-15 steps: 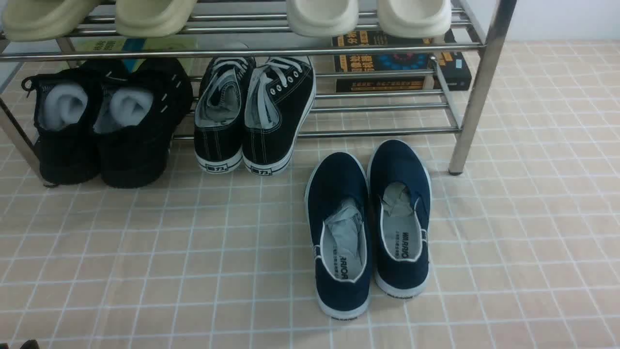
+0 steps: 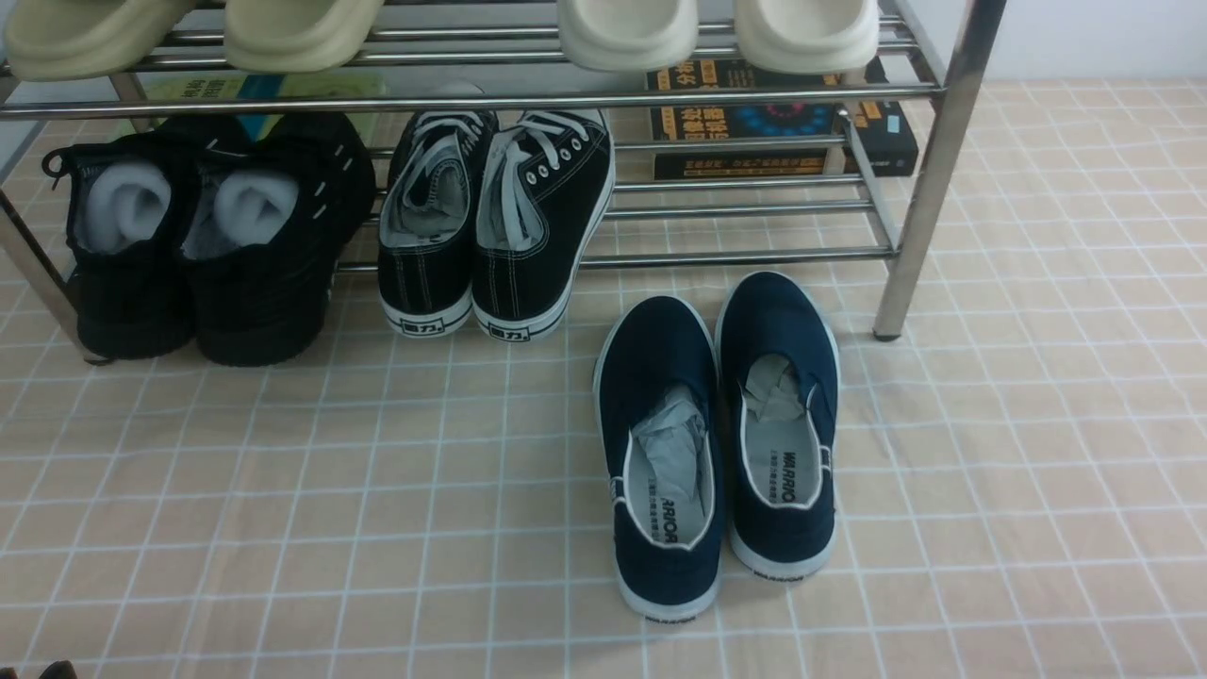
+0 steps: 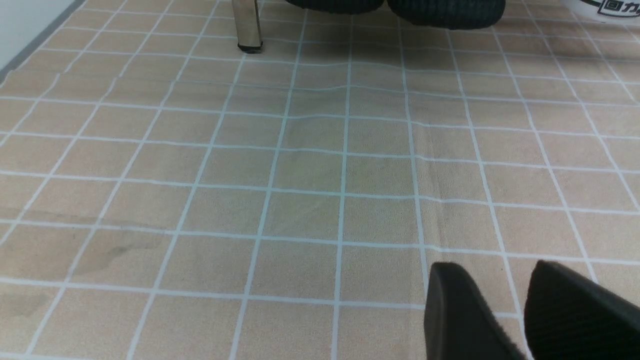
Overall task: Take the shoes off the shelf from the light coffee tablecloth by hand.
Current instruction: 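Grasp the leftmost shoe on the bottom shelf of the shoe rack with the left gripper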
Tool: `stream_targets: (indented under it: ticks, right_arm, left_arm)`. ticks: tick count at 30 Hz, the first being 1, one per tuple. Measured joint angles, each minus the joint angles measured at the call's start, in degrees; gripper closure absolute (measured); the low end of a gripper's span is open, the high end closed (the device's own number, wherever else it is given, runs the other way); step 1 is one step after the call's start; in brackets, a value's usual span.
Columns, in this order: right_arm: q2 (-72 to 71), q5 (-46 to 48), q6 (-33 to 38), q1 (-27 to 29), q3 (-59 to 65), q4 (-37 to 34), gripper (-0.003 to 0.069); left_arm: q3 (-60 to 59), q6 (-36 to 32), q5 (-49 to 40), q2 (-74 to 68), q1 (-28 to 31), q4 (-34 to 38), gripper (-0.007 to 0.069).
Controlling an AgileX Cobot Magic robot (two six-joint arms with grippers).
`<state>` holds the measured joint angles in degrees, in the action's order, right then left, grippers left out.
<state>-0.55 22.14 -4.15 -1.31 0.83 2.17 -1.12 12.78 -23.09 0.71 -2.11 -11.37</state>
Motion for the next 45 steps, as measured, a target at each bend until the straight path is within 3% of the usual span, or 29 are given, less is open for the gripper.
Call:
stream_targets:
  ticks: [19, 23, 24, 25, 28, 31, 36, 42, 45]
  right_arm:
    - [0.0, 0.0, 0.0, 0.0, 0.0, 0.0, 0.0484]
    - [0.0, 0.0, 0.0, 0.0, 0.0, 0.0, 0.0481]
    - [0.0, 0.0, 0.0, 0.0, 0.0, 0.0, 0.0480]
    - [0.0, 0.0, 0.0, 0.0, 0.0, 0.0, 0.0480]
    - [0.0, 0.0, 0.0, 0.0, 0.0, 0.0, 0.0480]
    - [0.0, 0.0, 0.0, 0.0, 0.0, 0.0, 0.0480]
    - [0.0, 0.0, 0.0, 0.0, 0.0, 0.0, 0.0480]
    - [0.0, 0.0, 0.0, 0.0, 0.0, 0.0, 0.0473]
    - [0.0, 0.0, 0.0, 0.0, 0.0, 0.0, 0.0468]
  left_arm:
    - [0.0, 0.5, 0.1, 0.0, 0.0, 0.6, 0.0384]
    - [0.0, 6.2, 0.6, 0.0, 0.0, 8.1, 0.0384]
    - [-0.1, 11.9, 1.0, 0.0, 0.0, 14.7, 0.0384]
    - [-0.1, 12.6, 1.0, 0.0, 0.0, 16.5, 0.0384]
    - [-0.4, 23.8, 1.5, 0.0, 0.0, 30.1, 0.0384]
    - [-0.4, 28.4, 2.2, 0.0, 0.0, 34.5, 0.0384]
    - [-0.4, 29.8, 7.2, 0.0, 0.0, 35.3, 0.0386]
    - [3.3, 25.5, 6.8, 0.0, 0.0, 34.2, 0.0477]
    - [13.1, 20.6, 2.0, -1.6, 0.0, 29.2, 0.0592]
